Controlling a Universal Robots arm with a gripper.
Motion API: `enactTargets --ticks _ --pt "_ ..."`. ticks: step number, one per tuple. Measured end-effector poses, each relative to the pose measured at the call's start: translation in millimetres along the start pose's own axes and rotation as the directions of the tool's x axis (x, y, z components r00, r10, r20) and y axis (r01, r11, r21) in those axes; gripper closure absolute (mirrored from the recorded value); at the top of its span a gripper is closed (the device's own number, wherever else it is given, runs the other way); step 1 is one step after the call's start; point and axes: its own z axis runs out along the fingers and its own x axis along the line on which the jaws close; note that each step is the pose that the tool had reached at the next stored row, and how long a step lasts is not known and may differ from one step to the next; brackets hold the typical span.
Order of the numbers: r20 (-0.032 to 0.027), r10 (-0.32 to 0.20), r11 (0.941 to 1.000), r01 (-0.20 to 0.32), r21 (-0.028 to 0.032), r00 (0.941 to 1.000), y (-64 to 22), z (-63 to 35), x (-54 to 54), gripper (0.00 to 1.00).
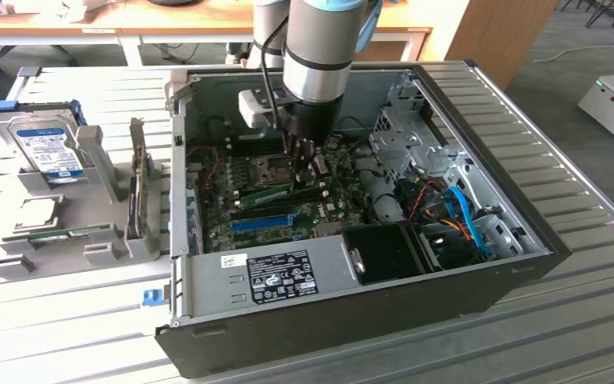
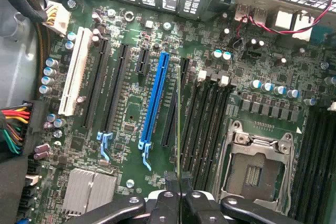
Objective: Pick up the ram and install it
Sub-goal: 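Insert the ram into the slot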
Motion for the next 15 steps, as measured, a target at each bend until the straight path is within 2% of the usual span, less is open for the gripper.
enactTargets --ticks 15 --pt "0.0001 0.008 1.0000 -0.008 0.0001 1.0000 0.0 0.0 0.0 0.88"
